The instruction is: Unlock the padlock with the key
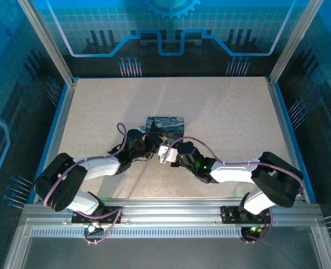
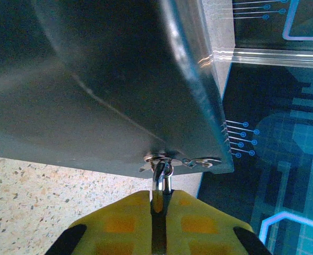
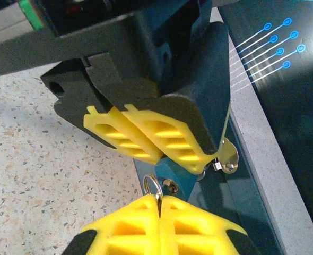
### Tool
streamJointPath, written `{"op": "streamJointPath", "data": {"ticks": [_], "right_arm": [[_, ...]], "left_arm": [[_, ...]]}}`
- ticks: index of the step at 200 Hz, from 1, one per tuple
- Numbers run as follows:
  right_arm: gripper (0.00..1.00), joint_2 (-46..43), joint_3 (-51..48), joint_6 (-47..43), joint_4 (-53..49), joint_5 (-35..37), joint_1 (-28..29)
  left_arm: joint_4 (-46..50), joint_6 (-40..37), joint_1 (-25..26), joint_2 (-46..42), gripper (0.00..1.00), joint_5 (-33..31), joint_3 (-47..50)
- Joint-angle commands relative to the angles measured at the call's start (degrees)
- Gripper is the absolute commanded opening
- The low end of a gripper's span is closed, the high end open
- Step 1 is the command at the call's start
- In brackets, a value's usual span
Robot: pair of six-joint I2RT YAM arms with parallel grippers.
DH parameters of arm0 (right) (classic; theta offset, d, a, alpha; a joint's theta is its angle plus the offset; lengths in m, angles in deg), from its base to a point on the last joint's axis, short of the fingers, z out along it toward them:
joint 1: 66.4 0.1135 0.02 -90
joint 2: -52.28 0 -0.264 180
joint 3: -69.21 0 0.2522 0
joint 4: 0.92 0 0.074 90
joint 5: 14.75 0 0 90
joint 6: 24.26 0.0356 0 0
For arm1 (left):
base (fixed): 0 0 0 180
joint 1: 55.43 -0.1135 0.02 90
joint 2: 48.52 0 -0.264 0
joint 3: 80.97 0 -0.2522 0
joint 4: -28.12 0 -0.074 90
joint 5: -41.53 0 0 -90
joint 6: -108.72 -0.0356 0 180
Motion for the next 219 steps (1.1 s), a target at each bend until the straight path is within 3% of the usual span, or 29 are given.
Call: {"op": "streamJointPath", "data": {"ticks": [1,67,141,219], "right_arm": [[0.0,0.91,1.27,1.73,3.69,1.61,0.73],[0.0,0.91,0.8,7.86,5.13,3.35,0.66],[0.0,1.52,3.09,37.19,2.76,4.42,0.74],[0.0,1.06,3.97,49.84,-1.95,2.19,-0.35]], "left_arm": [[-1.61,0.19,0.36,-0.92,0.0,1.64,-1.84],[-1.75,0.36,0.63,-0.66,0.0,1.36,-1.95],[-1.86,0.45,1.23,-0.29,0.0,0.54,-1.84],[-1.96,0.2,1.45,0.52,0.0,0.1,-1.66]]}}
